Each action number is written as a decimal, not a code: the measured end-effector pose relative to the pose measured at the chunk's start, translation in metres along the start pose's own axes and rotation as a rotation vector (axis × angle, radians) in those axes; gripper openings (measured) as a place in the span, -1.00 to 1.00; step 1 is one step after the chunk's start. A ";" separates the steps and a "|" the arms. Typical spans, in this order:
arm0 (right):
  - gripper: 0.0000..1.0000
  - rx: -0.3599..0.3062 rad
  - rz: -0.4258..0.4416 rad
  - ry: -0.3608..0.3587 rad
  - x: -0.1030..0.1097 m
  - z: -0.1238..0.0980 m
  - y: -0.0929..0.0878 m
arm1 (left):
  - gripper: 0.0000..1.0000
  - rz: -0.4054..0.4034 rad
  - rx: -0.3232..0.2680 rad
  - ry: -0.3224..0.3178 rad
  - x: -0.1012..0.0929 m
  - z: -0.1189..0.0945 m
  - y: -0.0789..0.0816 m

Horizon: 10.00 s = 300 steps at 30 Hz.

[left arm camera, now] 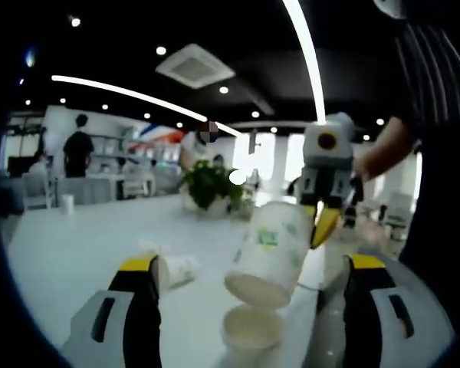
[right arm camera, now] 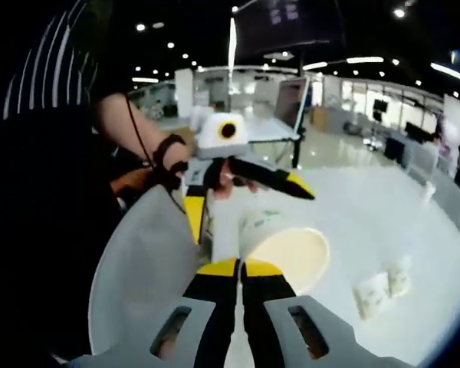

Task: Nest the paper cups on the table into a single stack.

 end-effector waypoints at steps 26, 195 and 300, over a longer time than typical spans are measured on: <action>-1.00 0.416 -0.341 0.004 -0.008 0.013 -0.016 | 0.97 -0.014 0.021 -0.021 -0.005 -0.003 -0.009; 0.80 -0.066 -0.102 -0.324 -0.009 0.007 -0.006 | 0.97 -0.059 0.100 0.038 0.027 -0.021 -0.016; 0.70 -0.175 0.276 -0.518 -0.015 -0.010 -0.078 | 0.35 -0.314 0.195 -0.158 0.121 0.173 -0.123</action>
Point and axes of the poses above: the point that each gripper's makers call its tool centre point, and the gripper's own axes: z roughly forward along the fingers, x roughly to its left, y roughly out of its top, the point moved 2 cm from there along -z, roughly backward along the fingers, and after that the axes turned 11 degrees about z, right-handed, at the moved point
